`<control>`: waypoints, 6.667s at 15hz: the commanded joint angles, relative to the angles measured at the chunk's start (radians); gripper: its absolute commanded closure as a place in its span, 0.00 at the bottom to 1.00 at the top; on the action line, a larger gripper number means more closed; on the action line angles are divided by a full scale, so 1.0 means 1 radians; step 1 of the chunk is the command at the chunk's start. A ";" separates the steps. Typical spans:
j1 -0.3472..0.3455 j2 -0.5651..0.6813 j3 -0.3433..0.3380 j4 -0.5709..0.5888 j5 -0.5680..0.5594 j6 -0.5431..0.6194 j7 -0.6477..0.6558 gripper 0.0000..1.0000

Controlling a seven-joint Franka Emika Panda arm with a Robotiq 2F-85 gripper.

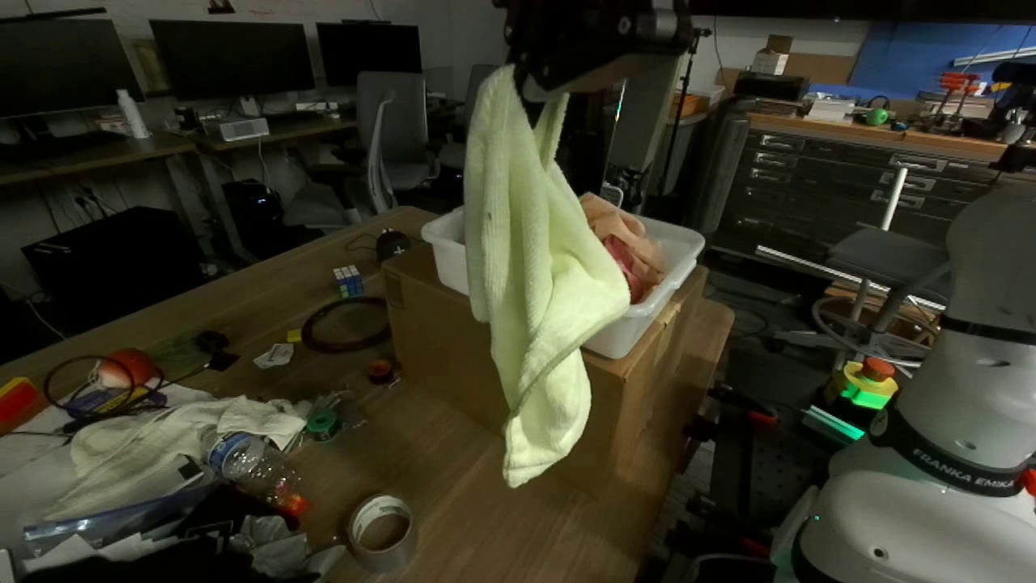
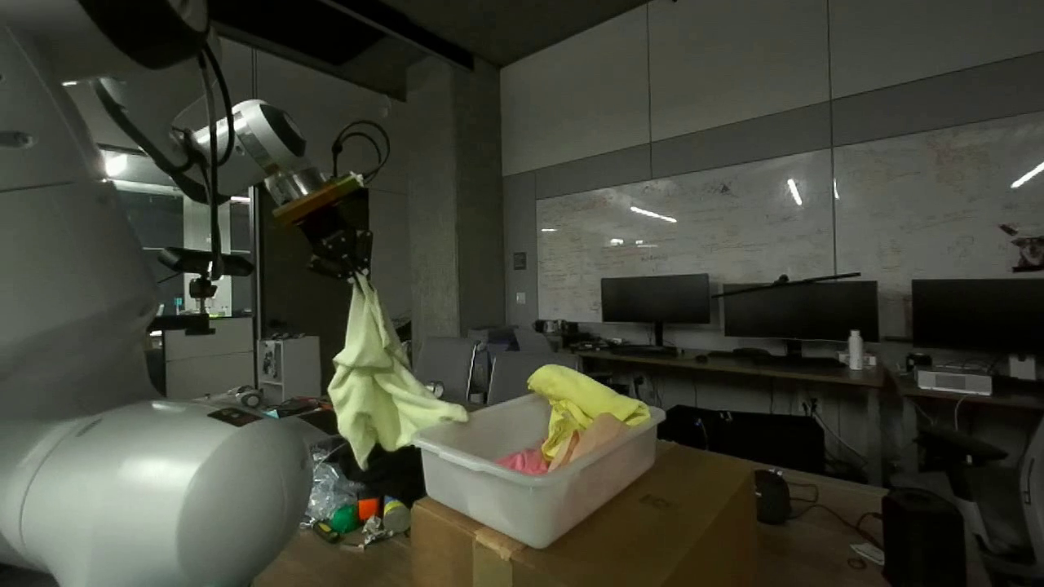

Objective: Remove the towels from the white bowl

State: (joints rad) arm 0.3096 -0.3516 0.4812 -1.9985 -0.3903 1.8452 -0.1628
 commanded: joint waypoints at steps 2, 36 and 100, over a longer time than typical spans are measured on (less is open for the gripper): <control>0.042 0.093 0.025 0.106 -0.063 -0.069 -0.037 0.96; -0.078 0.271 -0.215 0.306 0.157 -0.134 -0.165 0.00; -0.343 0.158 -0.493 -0.350 0.000 0.729 0.126 0.96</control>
State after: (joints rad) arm -0.0241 -0.0788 -0.0076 -2.2915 -0.3858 2.5254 -0.0989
